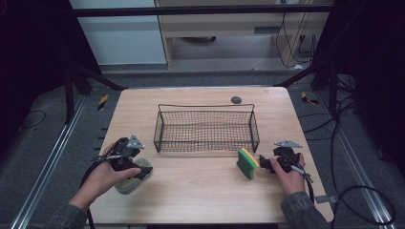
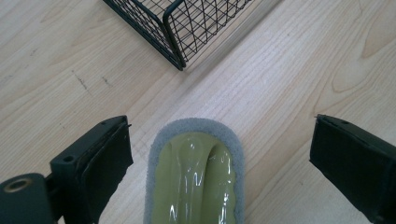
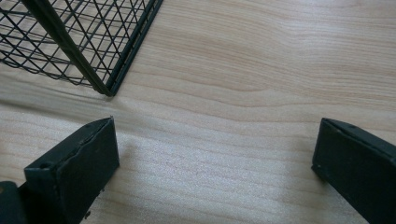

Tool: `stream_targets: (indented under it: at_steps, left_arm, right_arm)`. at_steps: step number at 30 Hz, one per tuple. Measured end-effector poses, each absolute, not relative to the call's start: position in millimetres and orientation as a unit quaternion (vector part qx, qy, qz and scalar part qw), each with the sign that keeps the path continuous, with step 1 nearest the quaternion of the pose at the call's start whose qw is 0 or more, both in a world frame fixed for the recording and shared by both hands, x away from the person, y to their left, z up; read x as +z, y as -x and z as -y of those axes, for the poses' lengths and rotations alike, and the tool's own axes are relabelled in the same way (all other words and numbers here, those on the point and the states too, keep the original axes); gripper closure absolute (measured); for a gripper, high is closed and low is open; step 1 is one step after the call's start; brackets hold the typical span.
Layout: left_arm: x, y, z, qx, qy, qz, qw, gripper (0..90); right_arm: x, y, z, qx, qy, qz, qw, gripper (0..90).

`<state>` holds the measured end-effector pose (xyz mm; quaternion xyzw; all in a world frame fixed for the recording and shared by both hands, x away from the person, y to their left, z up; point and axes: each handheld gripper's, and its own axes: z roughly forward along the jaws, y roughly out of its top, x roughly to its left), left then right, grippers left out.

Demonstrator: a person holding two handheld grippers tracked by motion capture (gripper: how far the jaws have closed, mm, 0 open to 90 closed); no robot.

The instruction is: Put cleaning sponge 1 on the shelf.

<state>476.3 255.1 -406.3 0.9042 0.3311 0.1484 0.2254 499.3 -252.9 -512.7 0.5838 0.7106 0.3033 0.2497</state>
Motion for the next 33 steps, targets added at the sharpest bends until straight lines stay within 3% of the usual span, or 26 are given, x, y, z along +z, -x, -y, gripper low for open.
stream_targets:
  at_steps: [10,29,33]
  left_arm:
    - [-407.9,-474.5,-259.2,0.139,-0.91,-0.335,0.201,11.6]
    - [-400.7,-470.2,-262.8,0.122,-0.932,-0.311,0.137,44.8]
    - [-401.6,-471.0,-261.9,0.121,-0.935,-0.306,0.132,47.1]
  right_arm:
    - [-512.6,-498.9,252.9,0.305,-0.583,-0.711,0.248,0.7]
    - [-512.5,-499.0,253.1,0.306,-0.581,-0.712,0.247,0.7]
    - [-512.5,-499.0,253.1,0.306,-0.581,-0.712,0.247,0.7]
